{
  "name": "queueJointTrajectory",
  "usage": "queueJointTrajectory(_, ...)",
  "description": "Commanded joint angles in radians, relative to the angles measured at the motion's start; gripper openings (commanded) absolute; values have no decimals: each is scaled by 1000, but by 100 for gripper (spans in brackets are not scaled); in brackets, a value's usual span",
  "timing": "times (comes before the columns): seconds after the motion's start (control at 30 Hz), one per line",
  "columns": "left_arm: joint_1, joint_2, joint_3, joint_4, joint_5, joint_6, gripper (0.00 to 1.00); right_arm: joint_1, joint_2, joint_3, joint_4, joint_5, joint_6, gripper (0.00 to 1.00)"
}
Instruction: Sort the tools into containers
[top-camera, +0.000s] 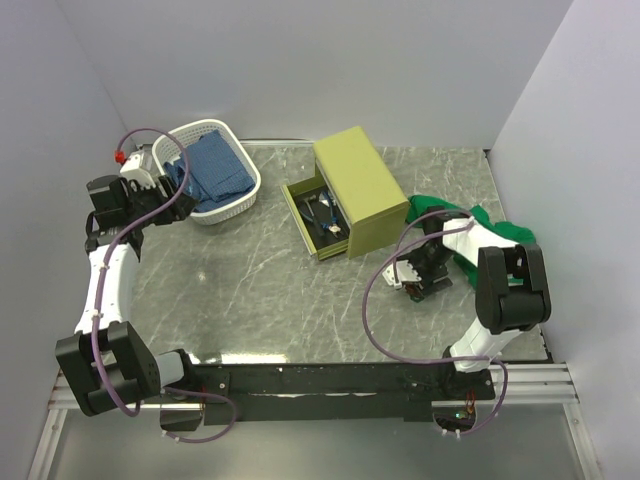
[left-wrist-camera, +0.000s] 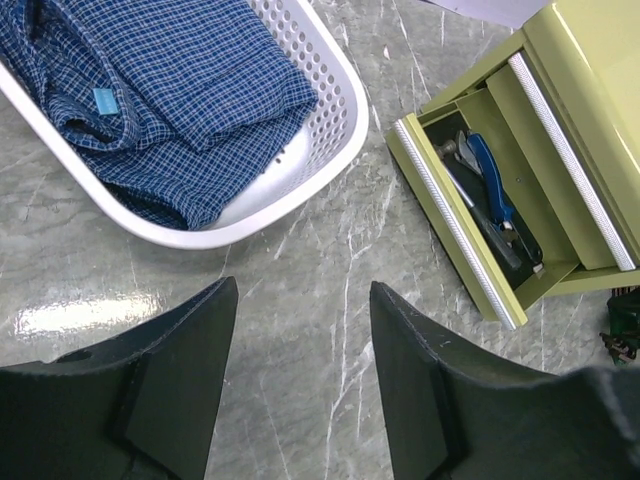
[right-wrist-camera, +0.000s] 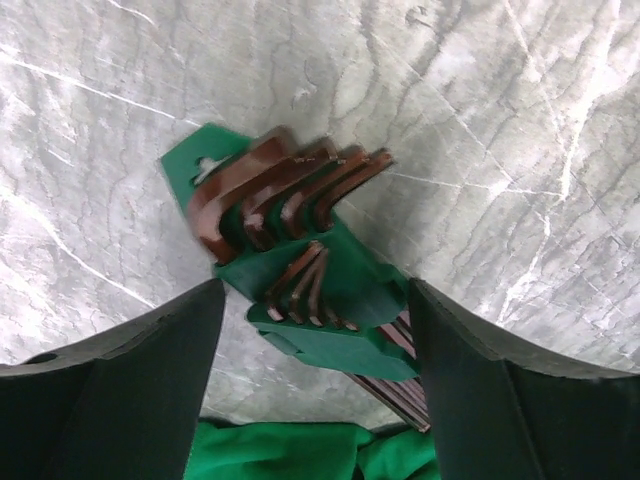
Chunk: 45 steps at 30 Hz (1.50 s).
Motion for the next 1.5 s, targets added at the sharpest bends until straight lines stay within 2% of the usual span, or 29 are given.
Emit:
queueJointTrajectory(0.0,13,-16,33,38,10,-18,61,26,10,-60,33,-54,-489,71)
queueJointTrajectory(0.07,14,-16,34,43,10,-19,61,40,22,-43,25,-31,-455,53)
queueJointTrajectory(0.1,14,-17,31,47,12,-25,61,43,31,-37,19,-21,-434,40)
queueJointTrajectory(0.2,14,-25,18,63,18,-39,61,51,7,-49,37,-15,-428,22)
queueJointTrajectory(0.23,14,-31,12,66,20,-41,61,52,-7,-55,24,-29,-429,20)
queueJointTrajectory(0.27,14,-35,7,69,20,-45,61,65,-47,-55,8,-46,-429,17)
queueJointTrajectory(0.3,14,-43,4,72,21,-45,61,74,-73,-51,-7,-99,-415,7)
queueJointTrajectory(0.37,14,-52,-5,78,21,-45,61,107,-160,-29,-96,-156,-402,0)
queueJointTrajectory(0.43,14,-62,-13,100,26,-56,61,184,-215,26,-185,-260,-345,0)
queueJointTrajectory(0.57,14,-63,-21,141,36,-93,61,340,-311,144,-210,-429,-157,0)
queueJointTrajectory(0.63,11,-63,-18,149,41,-99,61,423,-314,221,-138,-499,67,0)
queueJointTrajectory(0.67,11,-63,-10,146,46,-101,61,443,-300,247,-112,-514,147,0)
queueJointTrajectory(0.7,11,-65,-9,146,44,-101,61,465,-288,297,-77,-521,316,0)
queueJointTrajectory(0.77,8,-66,-9,144,50,-102,61,511,-241,345,-7,-518,477,0)
queueJointTrajectory(0.87,4,-77,-13,146,55,-114,61,531,-207,389,34,-497,561,0)
queueJointTrajectory(0.93,4,-88,-15,141,59,-123,61,533,-181,438,-4,-471,608,13)
queueJointTrajectory(0.97,-5,-94,-18,133,66,-128,61,528,-153,463,-16,-459,731,28)
queueJointTrajectory(1.03,-22,-118,-25,121,57,-125,62,516,-142,491,43,-403,911,44)
queueJointTrajectory(1.07,-56,-130,-42,109,47,-122,62,508,-153,483,84,-380,1145,54)
queueJointTrajectory(1.13,-93,-160,-61,92,37,-111,64,499,-174,442,170,-327,1345,59)
queueJointTrajectory(1.17,-114,-166,-83,89,33,-114,65,500,-203,422,204,-284,1536,66)
queueJointTrajectory(1.2,-119,-177,-96,87,33,-120,65,503,-214,375,241,-244,1644,70)
queueJointTrajectory(1.27,-125,-180,-120,92,35,-131,65,505,-228,348,270,-135,1890,100)
queueJointTrajectory(1.37,-127,-169,-116,95,29,-125,65,511,-231,310,249,-63,2170,100)
queueJointTrajectory(1.47,-128,-146,-88,78,20,-101,65,584,-254,253,252,44,2286,100)
